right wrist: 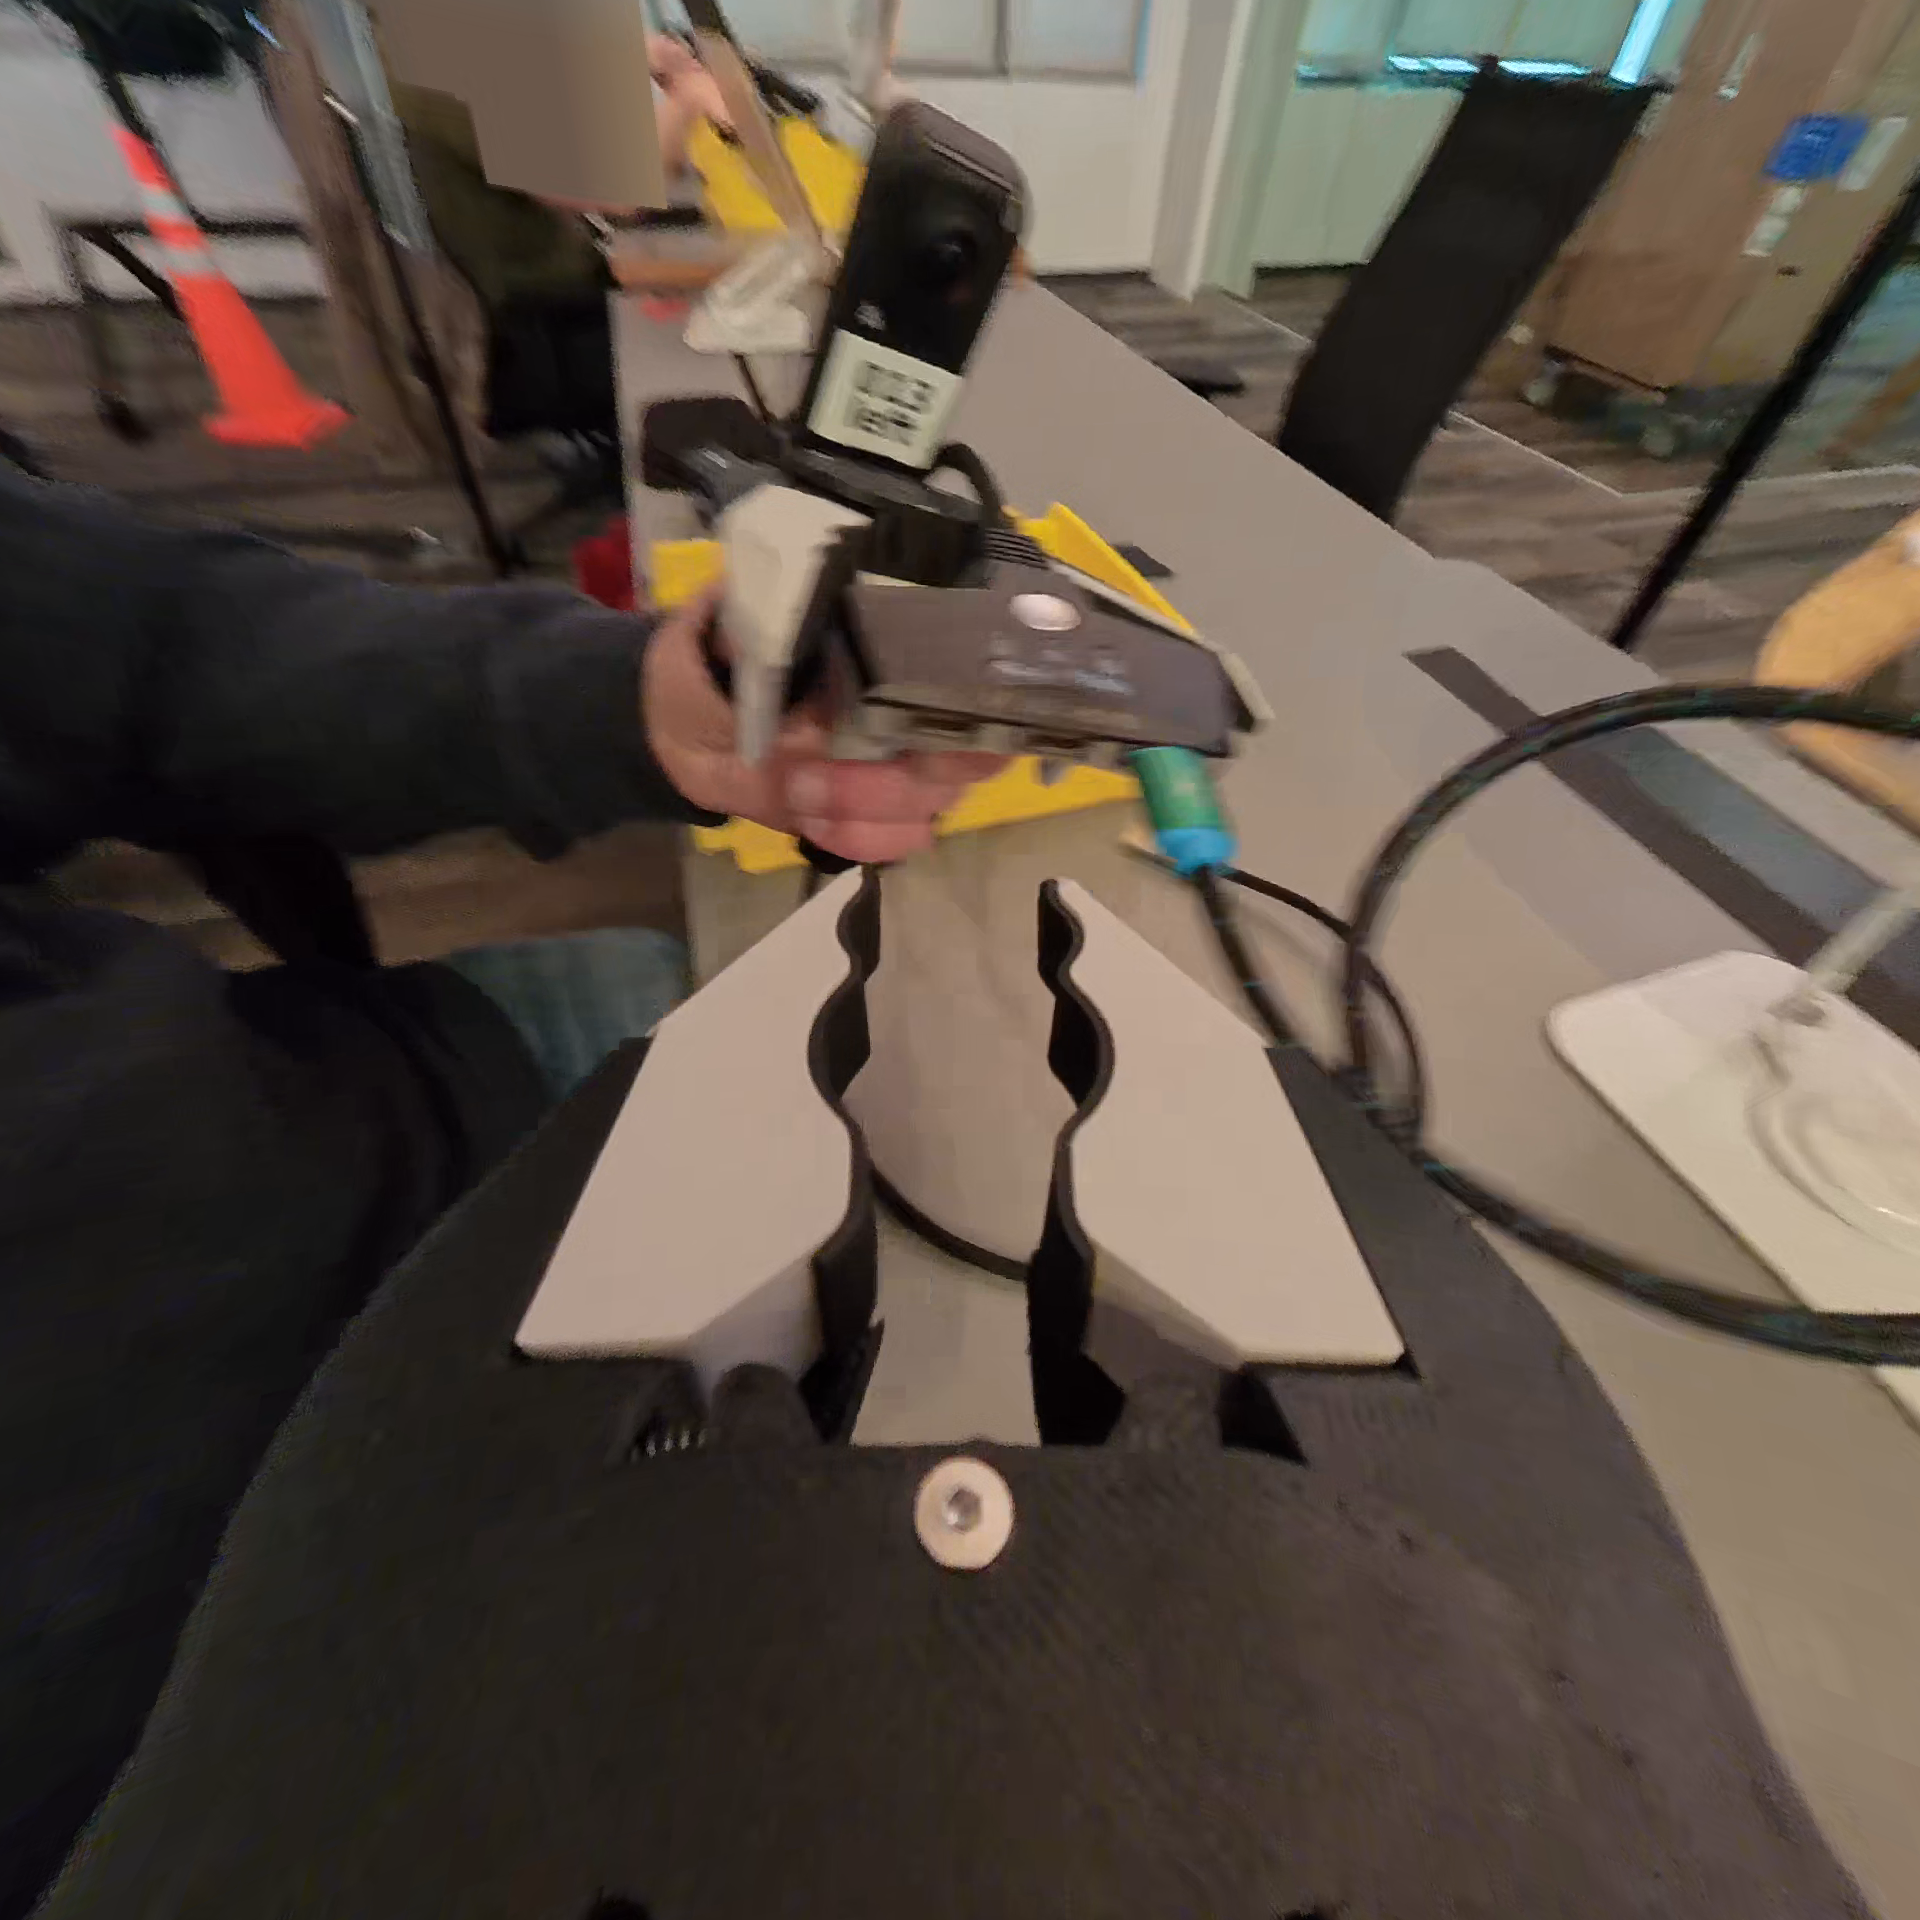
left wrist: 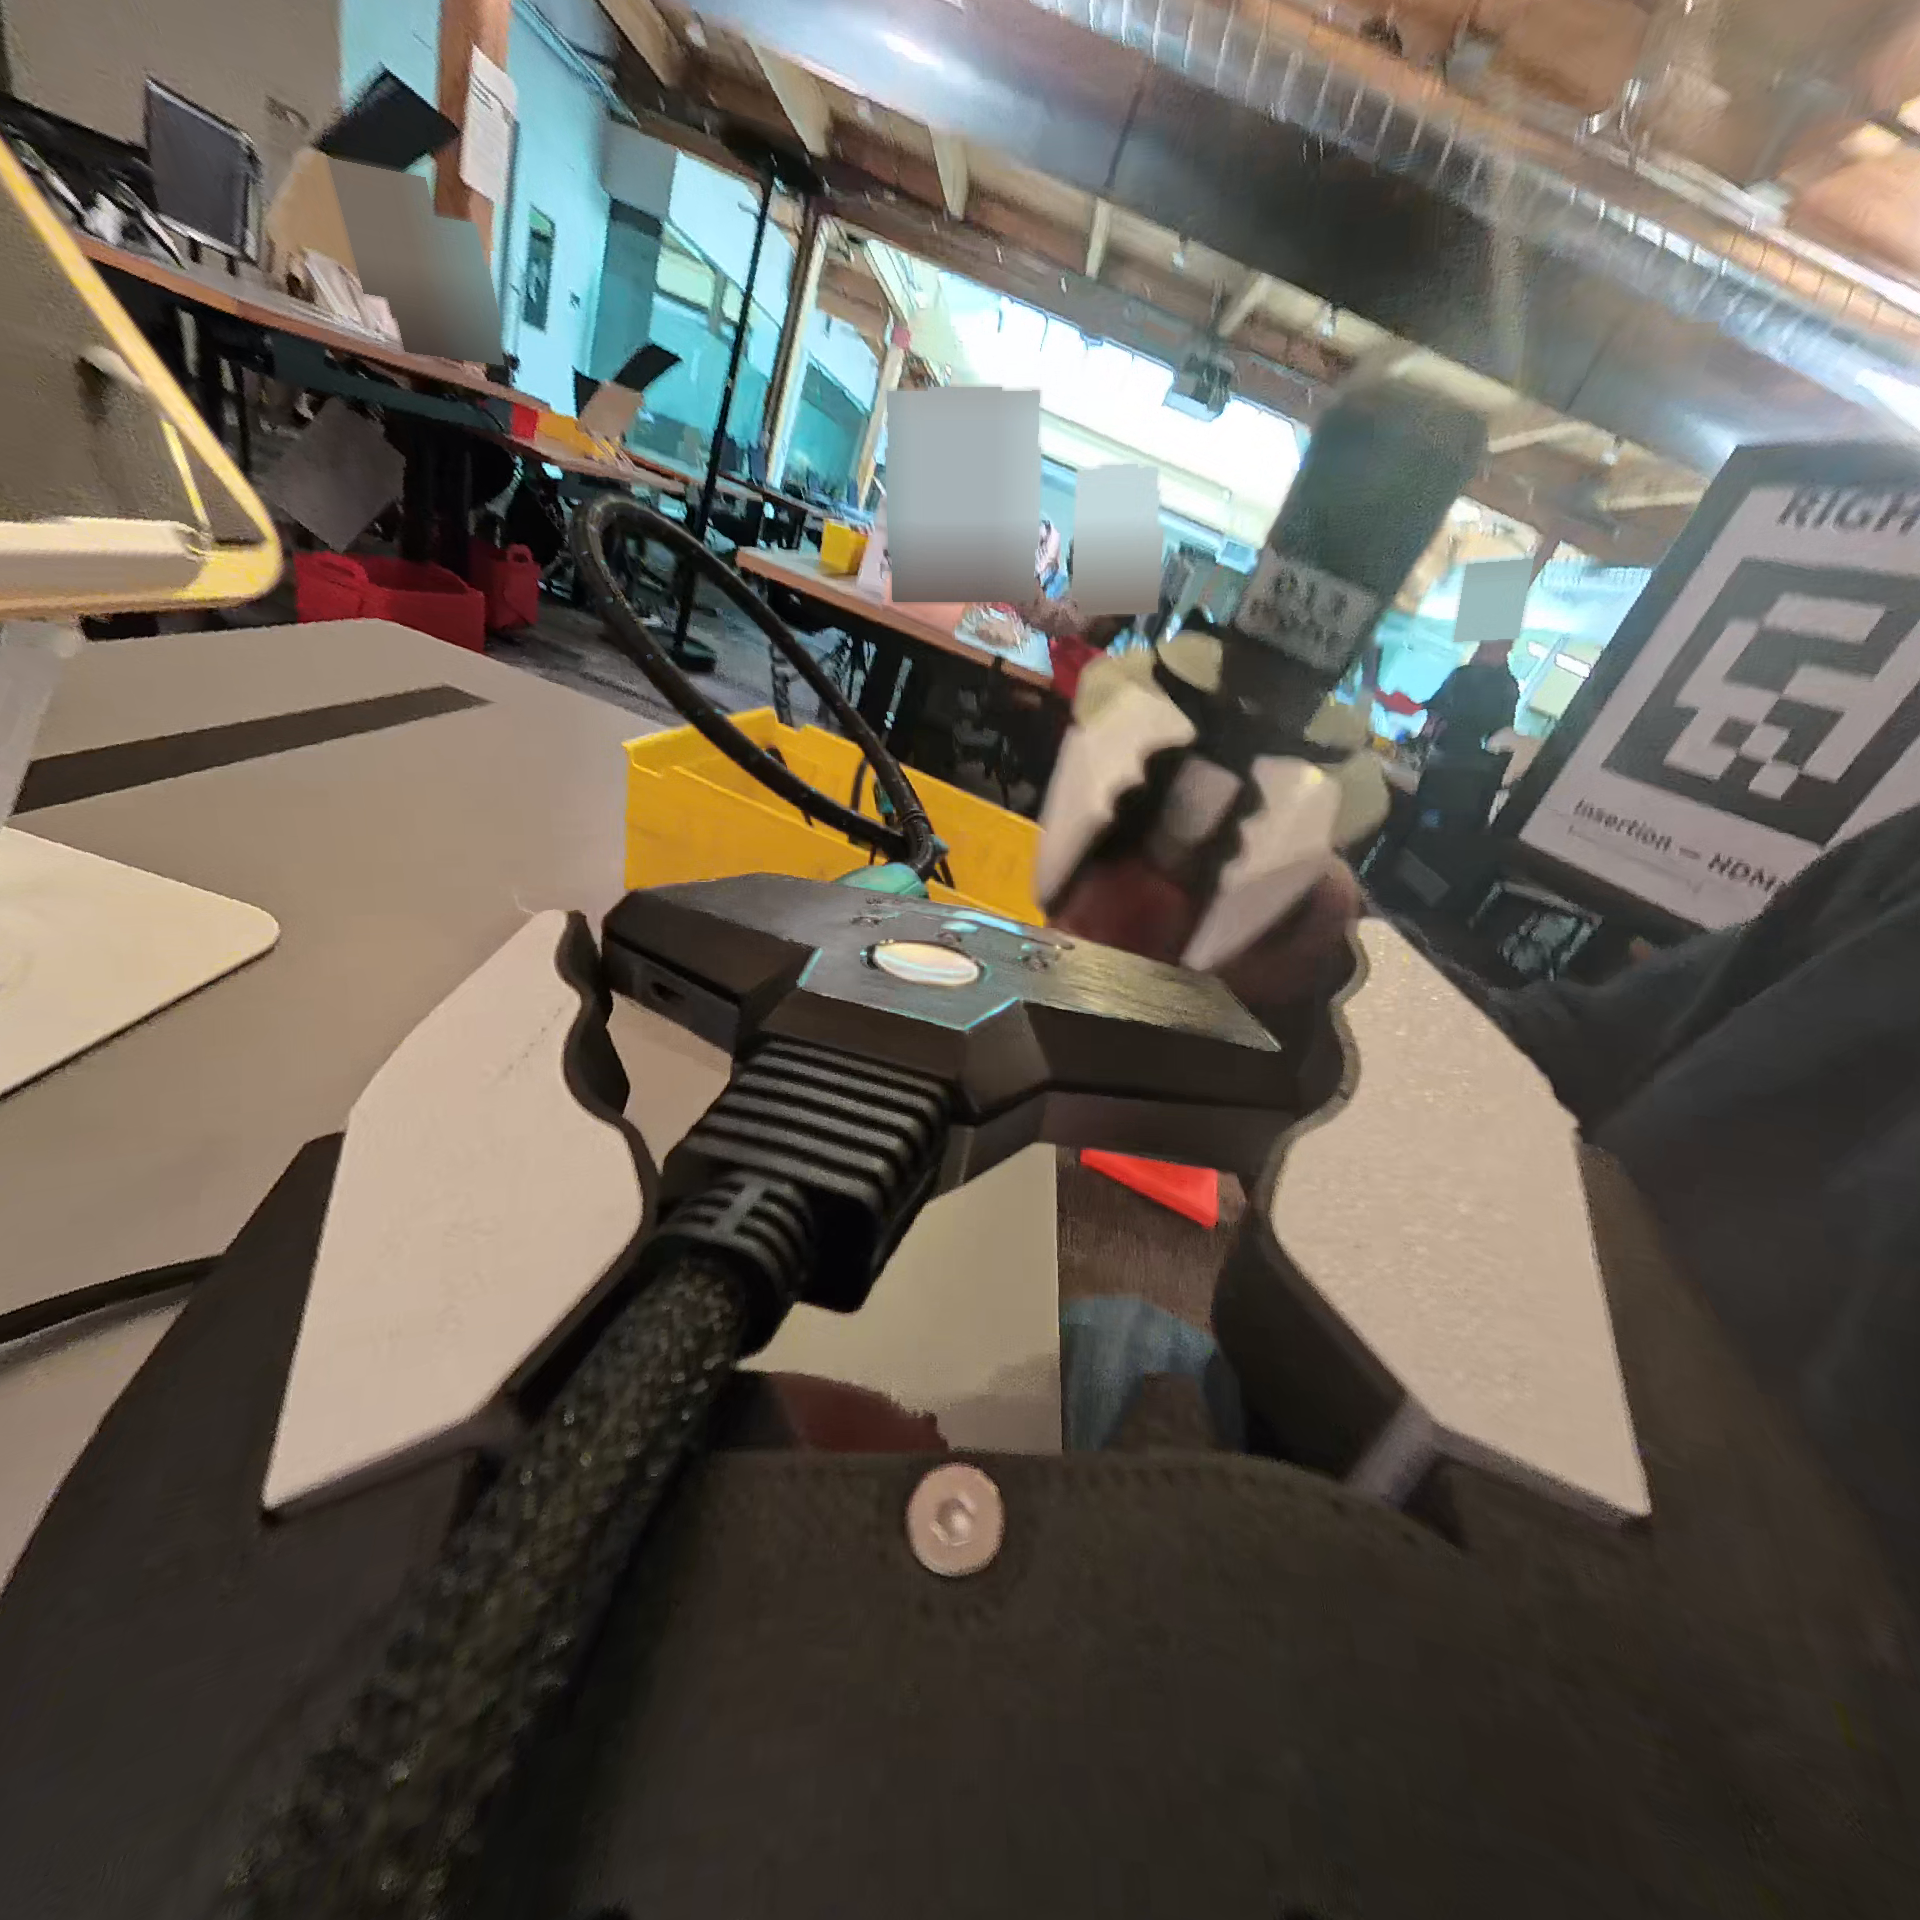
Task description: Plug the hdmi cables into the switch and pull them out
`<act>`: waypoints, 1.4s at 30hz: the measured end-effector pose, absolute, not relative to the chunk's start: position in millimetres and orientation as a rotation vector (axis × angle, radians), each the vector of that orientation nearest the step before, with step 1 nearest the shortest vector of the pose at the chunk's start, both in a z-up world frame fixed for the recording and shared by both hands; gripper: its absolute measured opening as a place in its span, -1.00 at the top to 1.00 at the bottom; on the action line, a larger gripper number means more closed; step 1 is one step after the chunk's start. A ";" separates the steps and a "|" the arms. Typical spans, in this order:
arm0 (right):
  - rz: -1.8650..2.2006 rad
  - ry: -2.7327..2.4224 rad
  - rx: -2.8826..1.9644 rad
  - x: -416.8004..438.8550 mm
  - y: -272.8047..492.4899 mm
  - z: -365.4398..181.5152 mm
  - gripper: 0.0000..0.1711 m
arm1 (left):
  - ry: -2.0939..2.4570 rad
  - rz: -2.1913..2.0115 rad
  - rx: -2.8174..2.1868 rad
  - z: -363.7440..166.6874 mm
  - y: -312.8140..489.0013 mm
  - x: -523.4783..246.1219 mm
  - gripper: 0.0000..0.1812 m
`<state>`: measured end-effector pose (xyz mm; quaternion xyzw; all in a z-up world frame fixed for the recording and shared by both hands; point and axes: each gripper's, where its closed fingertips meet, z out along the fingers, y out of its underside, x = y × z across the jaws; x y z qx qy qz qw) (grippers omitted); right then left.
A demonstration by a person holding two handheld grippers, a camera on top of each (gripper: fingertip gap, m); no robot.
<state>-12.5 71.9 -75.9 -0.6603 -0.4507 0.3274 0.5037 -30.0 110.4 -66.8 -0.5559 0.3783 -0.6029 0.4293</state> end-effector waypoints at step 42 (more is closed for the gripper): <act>1.048 -0.751 -1.376 -18.6 98.9 -43.0 0.80 | 0.956 -1.606 -1.267 -35.6 76.4 -17.8 -0.39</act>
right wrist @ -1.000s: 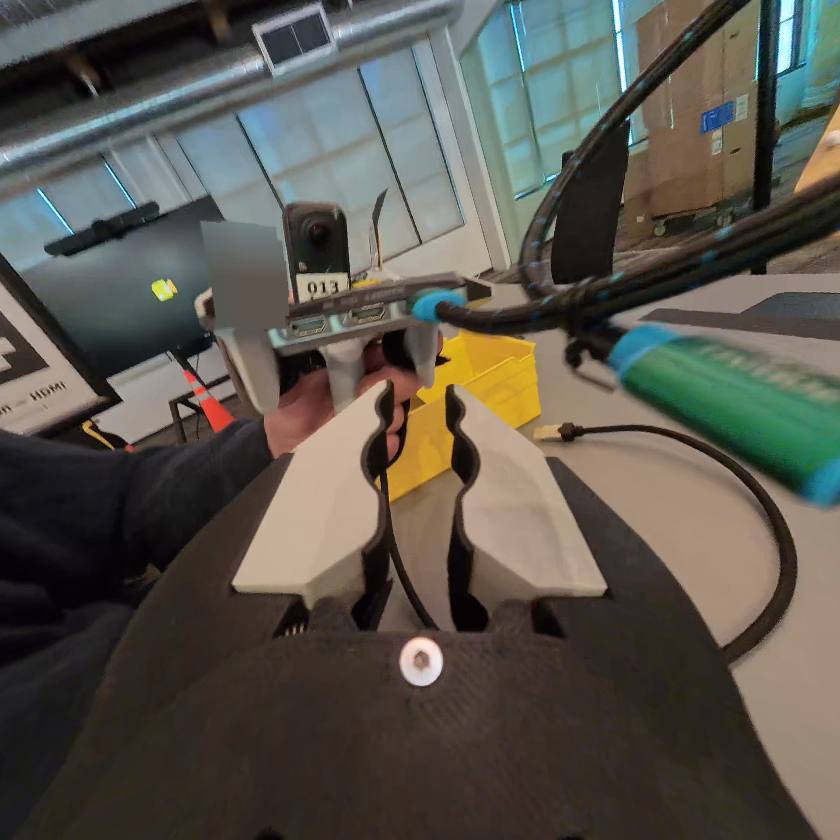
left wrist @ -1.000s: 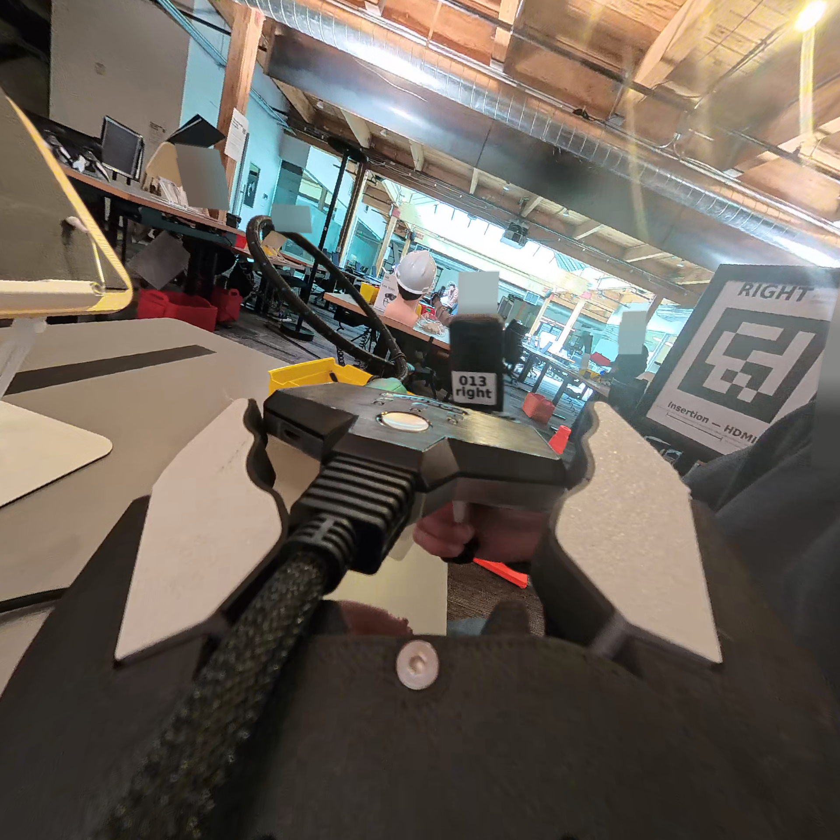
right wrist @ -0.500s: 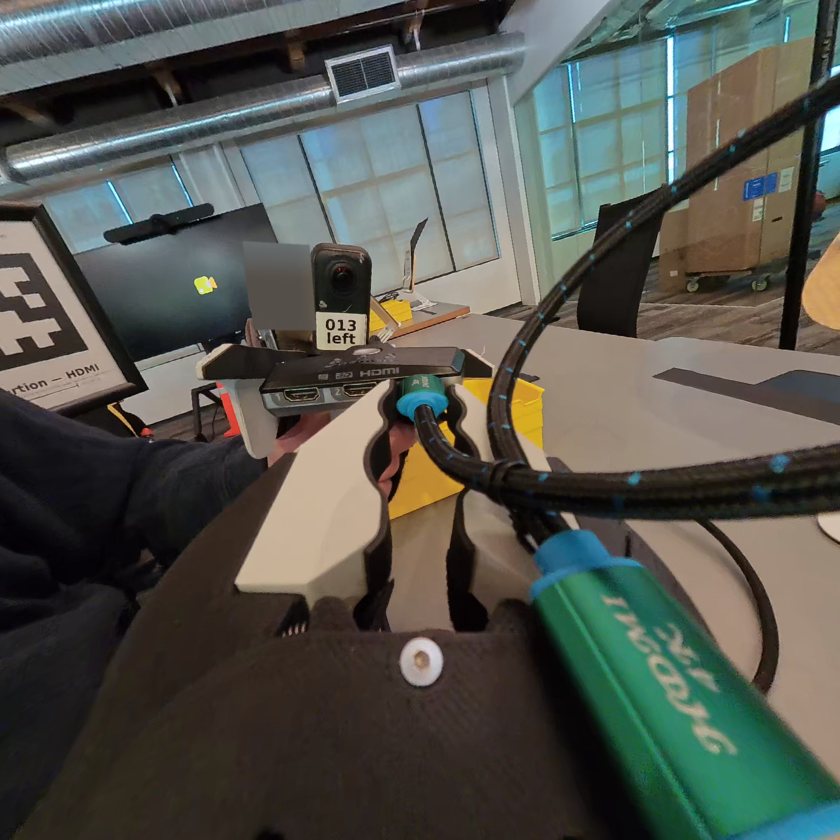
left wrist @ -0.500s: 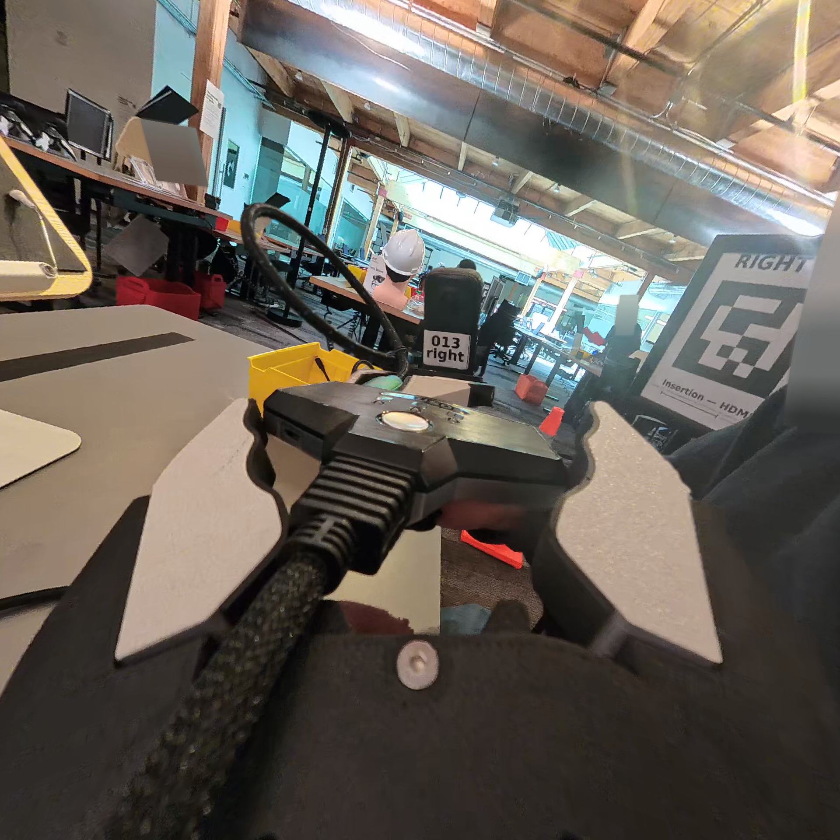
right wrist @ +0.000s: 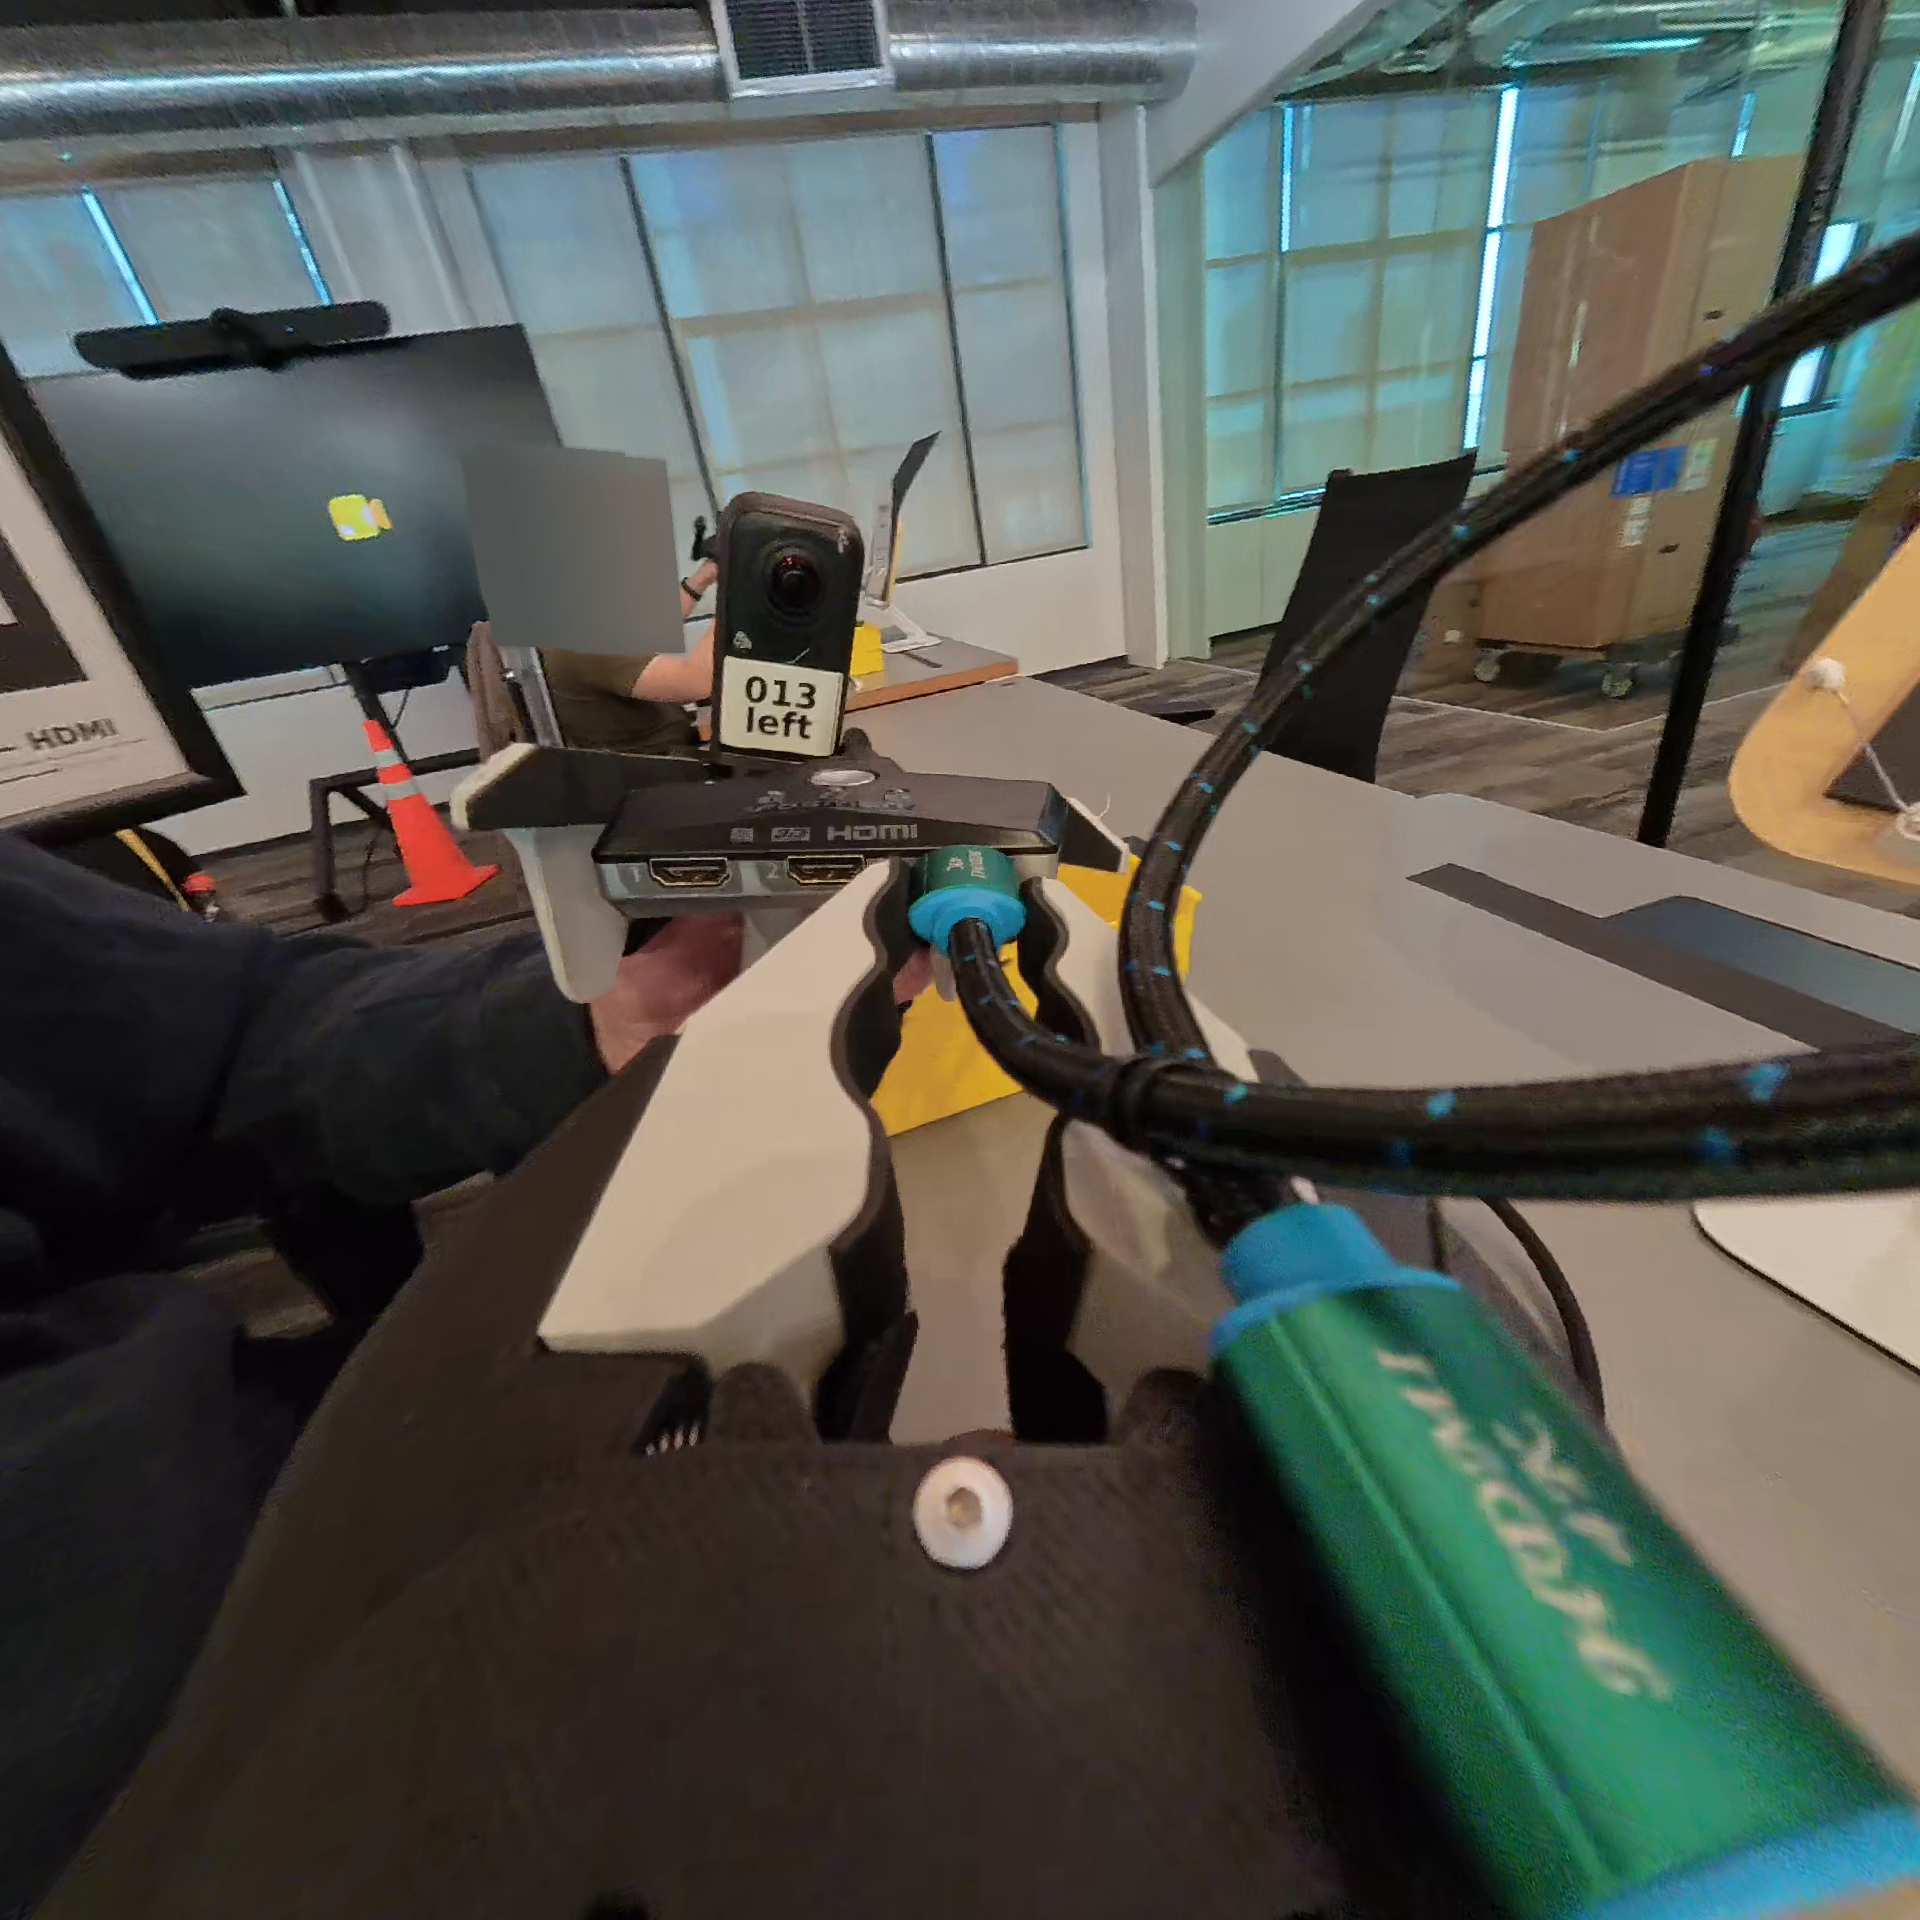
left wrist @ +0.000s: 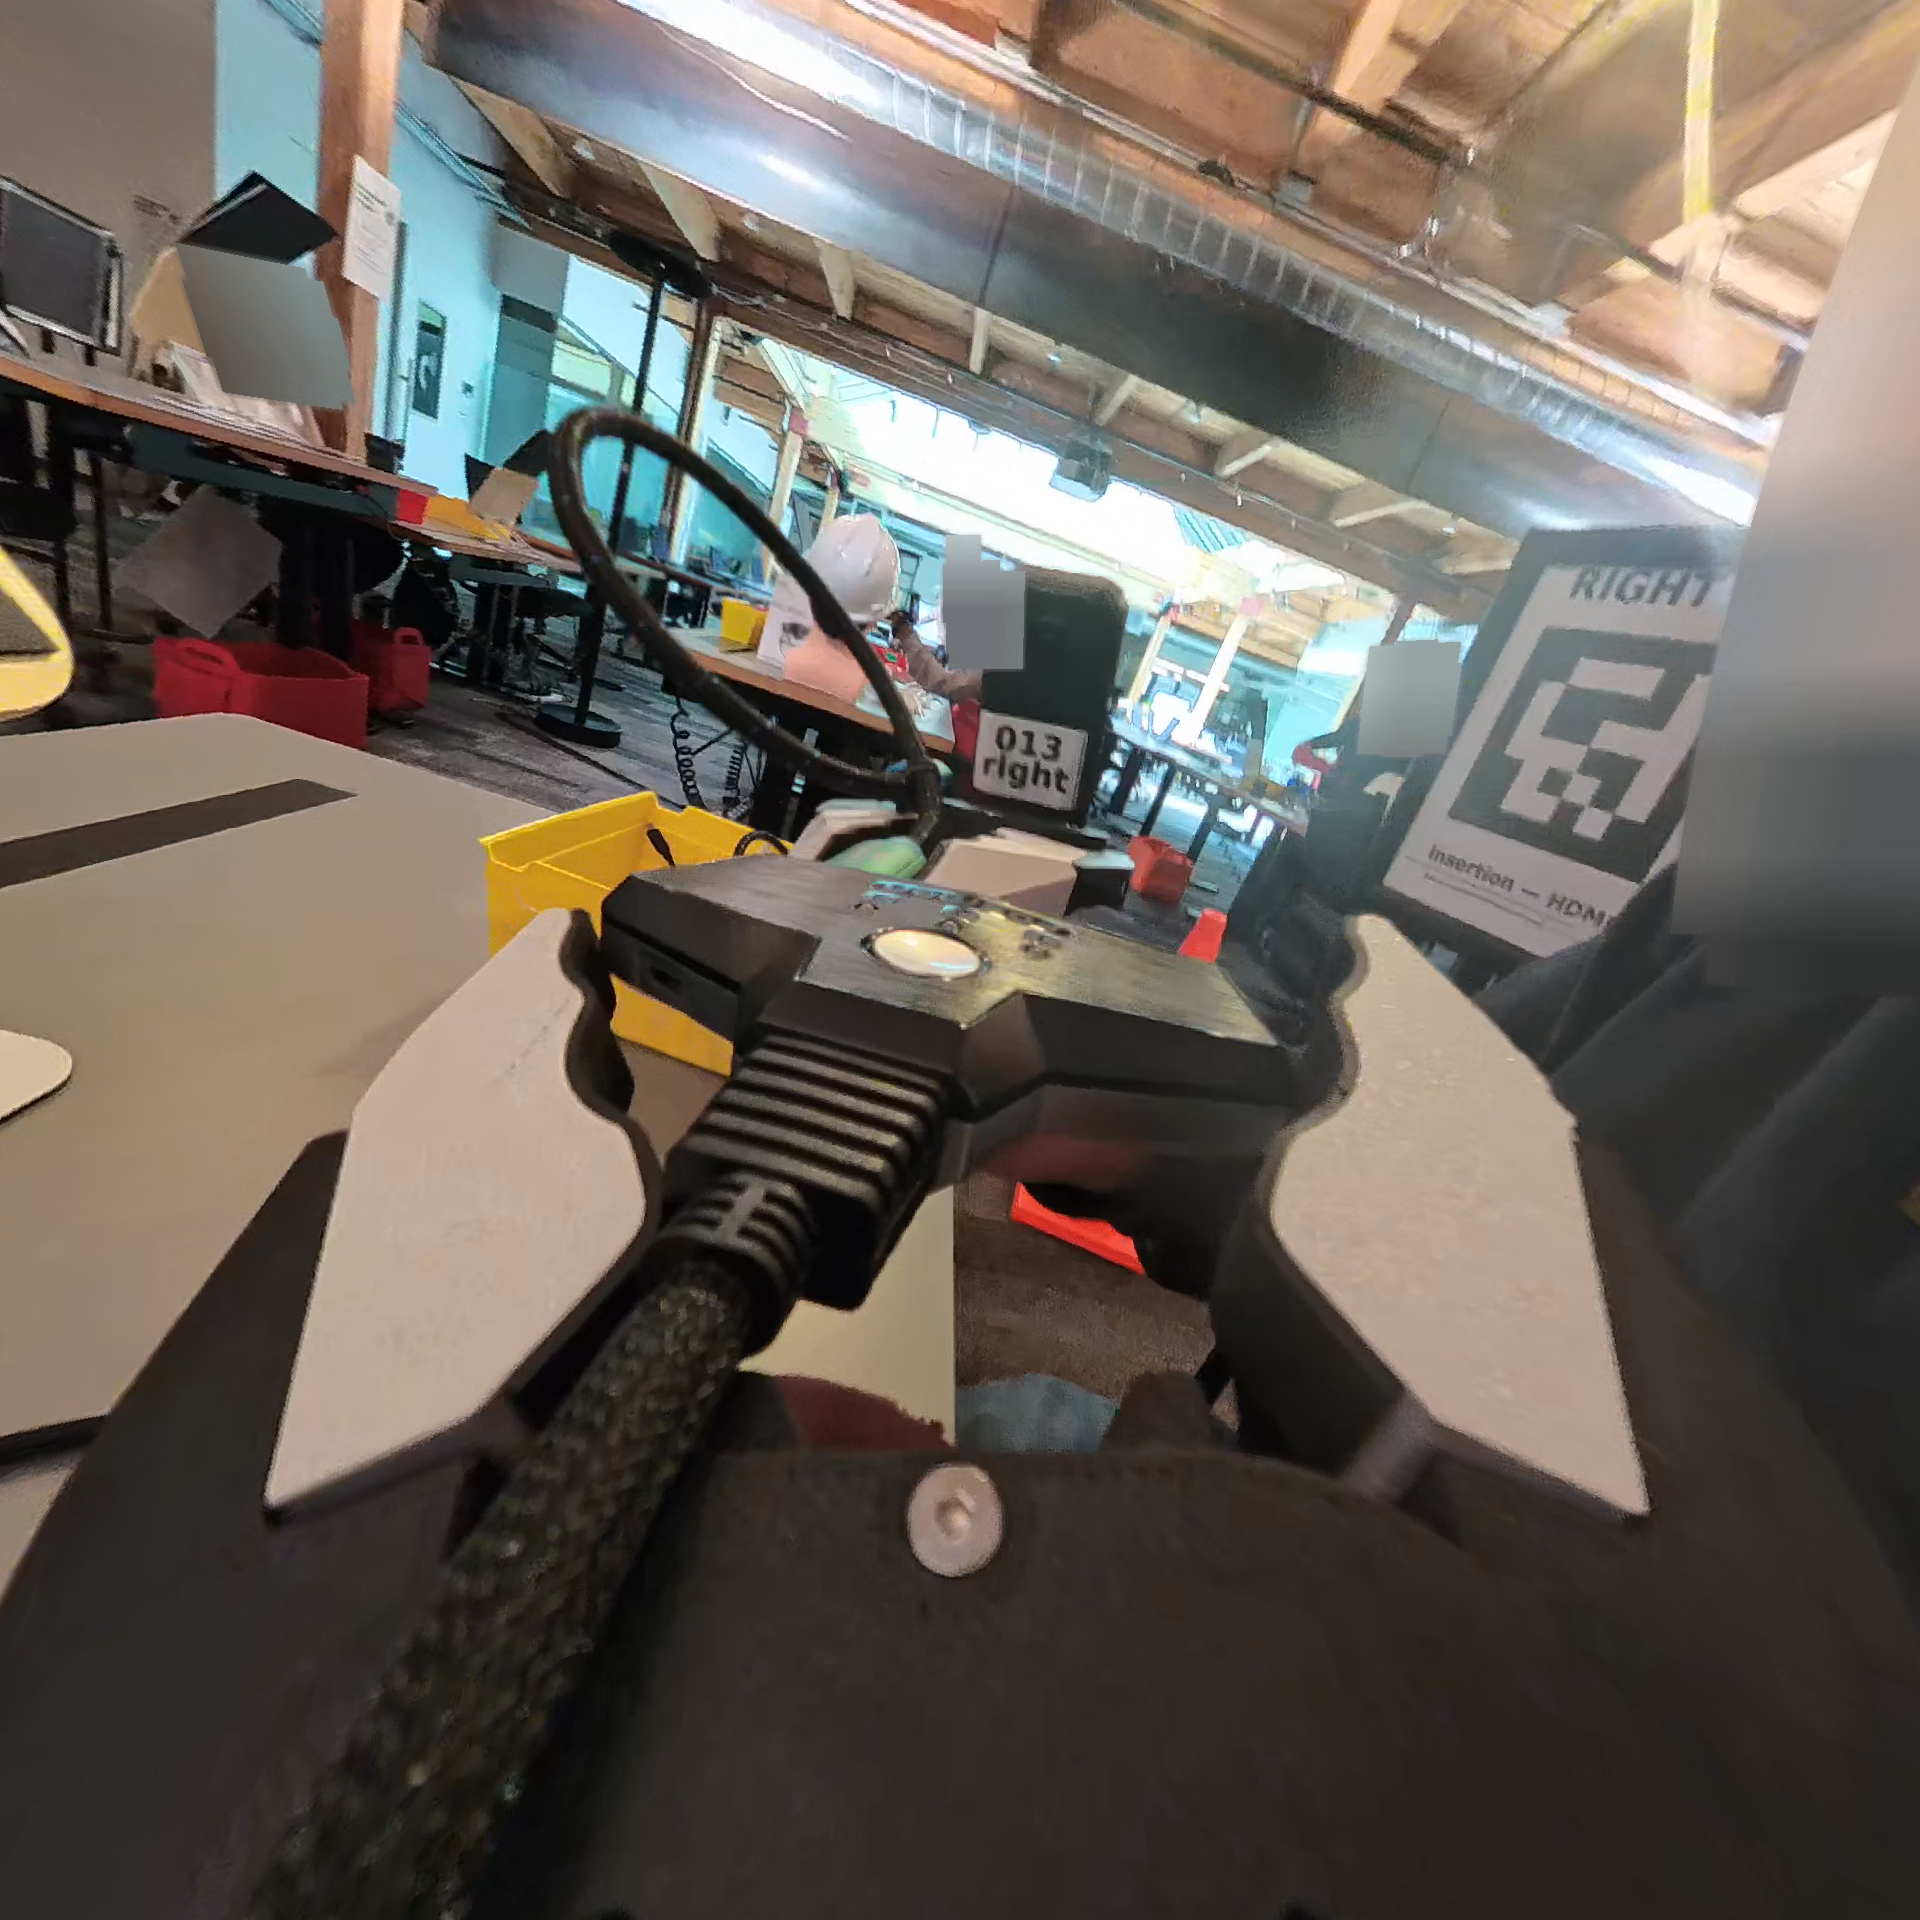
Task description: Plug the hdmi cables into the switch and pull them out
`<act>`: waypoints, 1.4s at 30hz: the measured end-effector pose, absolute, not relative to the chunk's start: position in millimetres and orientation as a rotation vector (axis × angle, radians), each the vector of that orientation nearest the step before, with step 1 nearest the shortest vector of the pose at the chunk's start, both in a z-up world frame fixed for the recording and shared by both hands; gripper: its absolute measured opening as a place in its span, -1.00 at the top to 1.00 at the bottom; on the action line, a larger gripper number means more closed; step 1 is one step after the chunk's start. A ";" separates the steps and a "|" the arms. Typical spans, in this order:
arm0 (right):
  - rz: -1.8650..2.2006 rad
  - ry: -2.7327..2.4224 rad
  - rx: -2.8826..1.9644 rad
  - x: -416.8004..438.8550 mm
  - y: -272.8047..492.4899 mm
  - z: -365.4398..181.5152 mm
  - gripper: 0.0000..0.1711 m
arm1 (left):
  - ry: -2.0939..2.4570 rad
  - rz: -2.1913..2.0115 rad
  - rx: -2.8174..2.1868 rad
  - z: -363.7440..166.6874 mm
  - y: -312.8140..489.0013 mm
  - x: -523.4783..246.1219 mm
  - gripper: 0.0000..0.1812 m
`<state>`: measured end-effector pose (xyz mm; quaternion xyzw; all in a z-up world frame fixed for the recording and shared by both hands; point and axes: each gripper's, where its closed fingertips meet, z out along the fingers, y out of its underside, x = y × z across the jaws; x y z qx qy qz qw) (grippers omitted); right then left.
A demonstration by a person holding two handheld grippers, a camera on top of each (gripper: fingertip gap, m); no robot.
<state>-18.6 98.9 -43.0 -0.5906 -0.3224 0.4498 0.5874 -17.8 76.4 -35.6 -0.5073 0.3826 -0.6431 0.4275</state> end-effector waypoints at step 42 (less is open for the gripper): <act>0.795 -0.818 -1.429 -10.6 87.9 -36.0 0.78 | 1.020 -1.624 -1.270 -34.2 63.7 -12.0 -0.36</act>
